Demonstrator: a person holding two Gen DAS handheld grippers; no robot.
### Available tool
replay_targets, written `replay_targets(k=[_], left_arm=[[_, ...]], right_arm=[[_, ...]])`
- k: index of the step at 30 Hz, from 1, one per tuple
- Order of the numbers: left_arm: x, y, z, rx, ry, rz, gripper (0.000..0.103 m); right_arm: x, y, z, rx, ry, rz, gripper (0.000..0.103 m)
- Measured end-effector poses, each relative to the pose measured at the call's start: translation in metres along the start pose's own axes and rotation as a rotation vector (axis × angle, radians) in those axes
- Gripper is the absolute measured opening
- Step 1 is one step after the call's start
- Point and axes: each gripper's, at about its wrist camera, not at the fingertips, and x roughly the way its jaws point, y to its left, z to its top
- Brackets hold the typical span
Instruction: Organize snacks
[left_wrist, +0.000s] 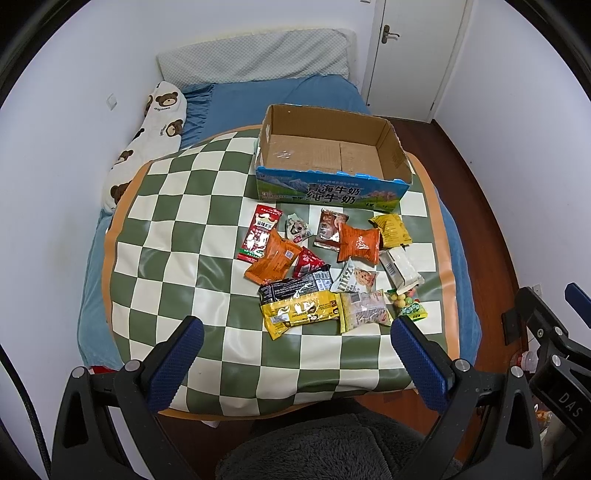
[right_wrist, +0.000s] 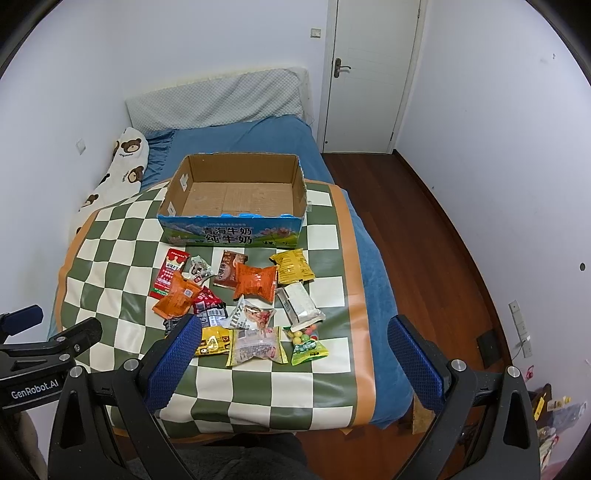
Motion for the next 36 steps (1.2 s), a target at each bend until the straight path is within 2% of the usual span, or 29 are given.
replay_targets(k=[6, 10, 13, 16, 20, 25, 27, 29, 32, 36], left_arm=[[0.005, -0.001, 0.011, 0.012, -0.019, -0.010, 0.103], [0.042, 0.008, 0.025, 0.061, -0.033, 0.033, 0.103], [0.087, 0.009, 0.030, 0.165, -0.018, 0.096, 0.103], [0.143, 0.003, 0.027, 0.323, 0.050, 0.136, 0.103], [0.201, -0.011, 0.012, 0.486, 0.112, 0.142, 0.103], [0.265, -0.034, -0.008, 0.683, 0.187, 0.104, 0.103], [0.286, -0.043, -0.018, 0.766, 0.210, 0.092, 0.103], [0.310, -0.052, -0.027, 0.872, 0.228, 0.125, 0.103], [0.332, -0.058, -0.033, 0.980, 0.243, 0.141, 0.103], [0.352, -0.067, -0.033, 1.057, 0.308, 0.052, 0.103]], right_arm=[[0.003, 0.000, 0.000, 0.008, 0.003, 0.000, 0.102], [0.028, -0.001, -0.002, 0.047, 0.044, 0.016, 0.102], [0.073, 0.000, -0.006, 0.101, 0.130, 0.051, 0.102], [0.124, -0.005, -0.015, 0.156, 0.215, 0.075, 0.102], [0.196, -0.007, -0.034, 0.234, 0.348, 0.106, 0.102], [0.268, -0.003, -0.062, 0.308, 0.485, 0.164, 0.102], [0.289, -0.001, -0.071, 0.338, 0.535, 0.177, 0.102], [0.305, 0.002, -0.079, 0.369, 0.574, 0.206, 0.102], [0.322, 0.006, -0.088, 0.386, 0.619, 0.213, 0.102], [0.335, 0.010, -0.096, 0.405, 0.660, 0.230, 0.102]])
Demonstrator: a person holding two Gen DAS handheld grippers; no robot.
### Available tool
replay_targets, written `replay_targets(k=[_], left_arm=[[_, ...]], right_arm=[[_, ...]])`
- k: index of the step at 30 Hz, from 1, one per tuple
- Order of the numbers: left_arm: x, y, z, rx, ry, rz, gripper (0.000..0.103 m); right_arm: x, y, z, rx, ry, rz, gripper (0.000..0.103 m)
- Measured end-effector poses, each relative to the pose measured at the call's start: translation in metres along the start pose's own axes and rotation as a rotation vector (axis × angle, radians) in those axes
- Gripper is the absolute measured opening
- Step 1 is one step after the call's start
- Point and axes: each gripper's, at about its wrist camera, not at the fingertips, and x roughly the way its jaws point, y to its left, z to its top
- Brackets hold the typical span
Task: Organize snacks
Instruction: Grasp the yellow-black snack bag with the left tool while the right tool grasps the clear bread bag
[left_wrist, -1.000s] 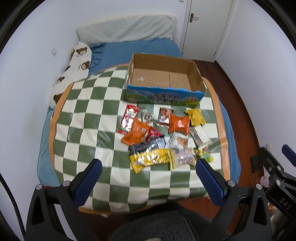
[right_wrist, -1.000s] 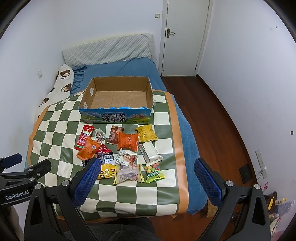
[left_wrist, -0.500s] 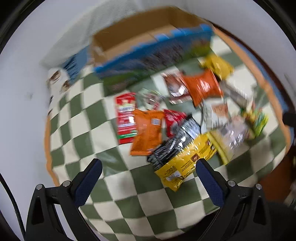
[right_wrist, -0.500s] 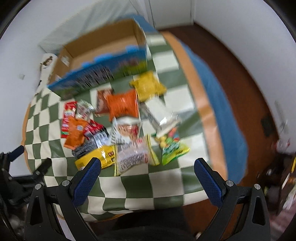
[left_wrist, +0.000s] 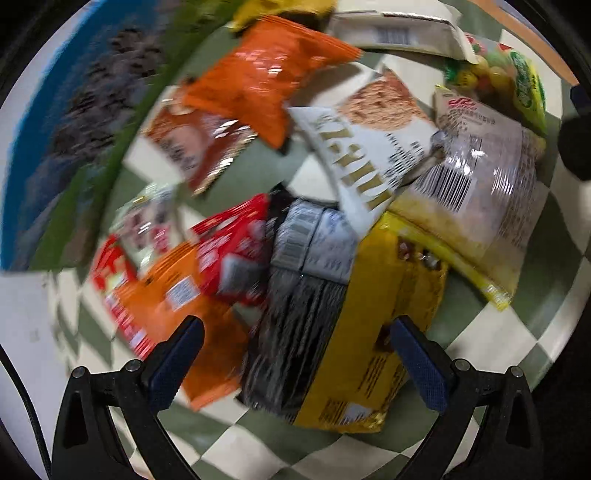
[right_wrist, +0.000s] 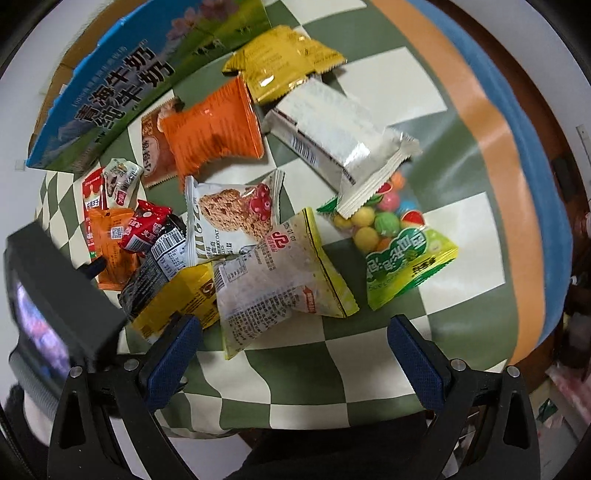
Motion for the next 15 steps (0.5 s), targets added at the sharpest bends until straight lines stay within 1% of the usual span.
replay_targets(k=[1, 3, 5, 6, 7, 9, 11, 12, 15], left_arm=[[0.002, 0.001, 0.004, 0.005, -0.005, -0.043, 0.103], [0.009, 0.003, 0.008, 0.007, 0.006, -0.088, 0.103], [0.016, 0.006, 0.011, -0.027, 0.021, -0.139, 0.103], [0.018, 0.005, 0.010, -0.039, 0.021, -0.154, 0.103], [0.020, 0.002, 0.009, -0.043, 0.017, -0.164, 0.100], [0.022, 0.000, 0.000, -0.070, 0.012, -0.144, 0.093], [0.021, 0.007, -0.011, -0.141, 0.011, -0.154, 0.088], [0.021, 0.014, -0.015, -0.194, 0.022, -0.157, 0.085], [0.022, 0.044, -0.033, -0.443, 0.067, -0.195, 0.082]], right_arm=[[0.001, -0.001, 0.000, 0.010, 0.008, 0.002, 0.102], [0.004, -0.005, 0.001, 0.031, 0.020, 0.013, 0.102], [0.006, -0.008, 0.001, 0.053, 0.026, 0.019, 0.102], [0.006, -0.010, 0.001, 0.063, 0.030, 0.025, 0.102], [0.005, -0.012, 0.000, 0.074, 0.033, 0.035, 0.102], [0.004, -0.015, -0.001, 0.094, 0.036, 0.049, 0.102], [0.003, -0.017, -0.001, 0.113, 0.035, 0.056, 0.102], [0.003, -0.019, -0.001, 0.123, 0.033, 0.062, 0.101], [0.008, -0.020, 0.002, 0.156, 0.047, 0.084, 0.100]])
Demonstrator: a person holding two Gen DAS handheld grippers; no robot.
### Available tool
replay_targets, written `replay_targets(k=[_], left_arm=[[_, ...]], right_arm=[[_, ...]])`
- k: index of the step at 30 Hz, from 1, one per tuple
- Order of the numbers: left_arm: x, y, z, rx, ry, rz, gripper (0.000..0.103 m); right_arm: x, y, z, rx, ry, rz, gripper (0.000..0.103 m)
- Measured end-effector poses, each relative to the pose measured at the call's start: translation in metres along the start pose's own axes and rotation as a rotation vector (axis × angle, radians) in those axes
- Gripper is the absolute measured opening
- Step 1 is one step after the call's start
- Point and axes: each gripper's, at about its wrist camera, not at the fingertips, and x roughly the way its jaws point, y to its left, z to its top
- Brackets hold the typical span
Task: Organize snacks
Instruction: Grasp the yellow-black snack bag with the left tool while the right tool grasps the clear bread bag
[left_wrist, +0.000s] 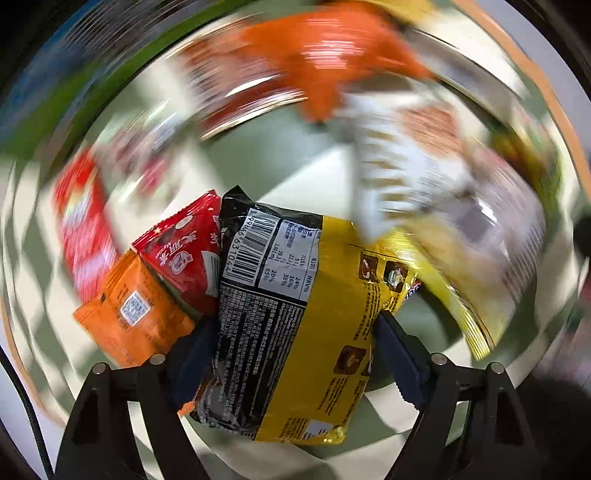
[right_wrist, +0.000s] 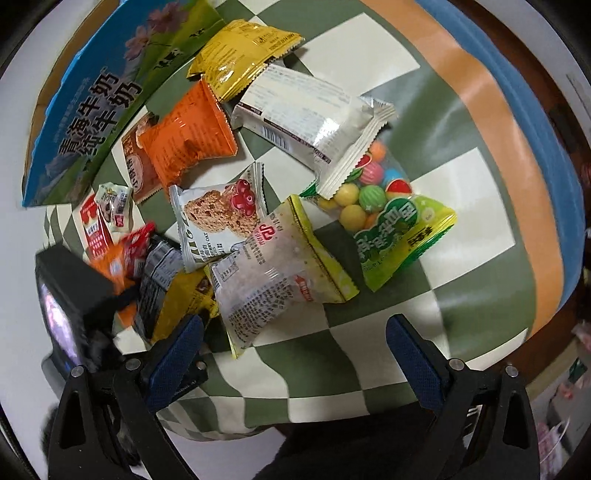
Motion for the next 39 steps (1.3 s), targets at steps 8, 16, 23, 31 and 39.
replay_targets(k=[8, 16, 23, 31, 39], left_arm=[[0.016, 0.089, -0.045, -0.580, 0.058, -0.180, 0.082], [0.048, 0.089, -0.070, -0.437, 0.066, -0.221, 0.086], [0.065, 0.076, -0.080, -0.282, 0.128, -0.164, 0.087], [0.073, 0.138, -0.108, -0.686, 0.055, -0.299, 0.085], [0.080, 0.138, -0.122, -0.548, 0.081, -0.272, 0.088]], right_arm=[[0.035, -0.001, 0.014, 0.216, 0.078, 0.096, 0.097], [0.086, 0.017, 0.019, 0.333, 0.215, 0.092, 0.073], [0.074, 0.048, 0.006, -0.162, 0.174, -0.153, 0.060], [0.045, 0.068, -0.019, -0.537, 0.070, -0.362, 0.083], [0.009, 0.014, -0.012, -0.263, -0.018, -0.166, 0.086]])
